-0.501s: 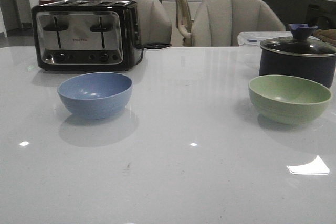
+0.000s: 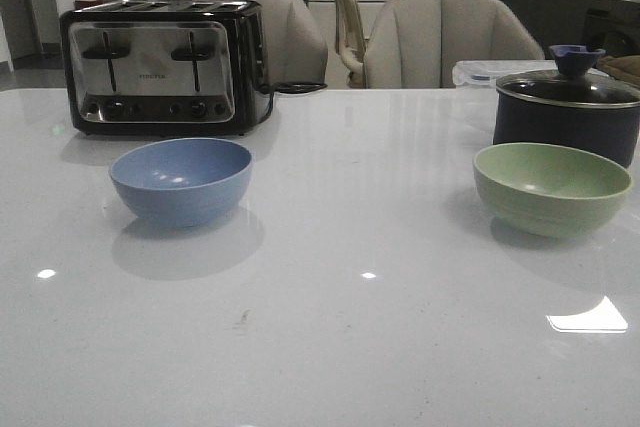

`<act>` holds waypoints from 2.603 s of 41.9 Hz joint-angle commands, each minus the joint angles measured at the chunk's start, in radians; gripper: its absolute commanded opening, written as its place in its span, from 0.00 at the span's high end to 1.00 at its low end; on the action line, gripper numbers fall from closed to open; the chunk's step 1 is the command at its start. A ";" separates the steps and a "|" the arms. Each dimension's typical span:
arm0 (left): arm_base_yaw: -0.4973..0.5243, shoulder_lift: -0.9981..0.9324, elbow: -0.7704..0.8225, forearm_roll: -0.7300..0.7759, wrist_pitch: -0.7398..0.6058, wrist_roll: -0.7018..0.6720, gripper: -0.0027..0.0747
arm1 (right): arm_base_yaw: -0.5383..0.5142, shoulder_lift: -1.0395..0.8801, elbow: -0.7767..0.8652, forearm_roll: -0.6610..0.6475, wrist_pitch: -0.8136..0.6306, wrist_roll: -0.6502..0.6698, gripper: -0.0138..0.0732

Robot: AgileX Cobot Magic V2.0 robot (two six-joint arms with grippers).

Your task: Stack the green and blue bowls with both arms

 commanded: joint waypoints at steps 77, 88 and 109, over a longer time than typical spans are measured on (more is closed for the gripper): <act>-0.007 0.607 -0.704 -0.054 0.572 -0.007 0.76 | 0.003 0.783 -0.724 -0.009 0.582 0.001 0.67; -0.007 0.641 -0.704 -0.054 0.568 -0.007 0.32 | 0.003 0.902 -0.727 -0.010 0.465 0.001 0.16; -0.007 0.644 -0.704 -0.054 0.570 -0.007 0.32 | 0.003 1.421 -1.061 -0.005 0.525 0.001 0.16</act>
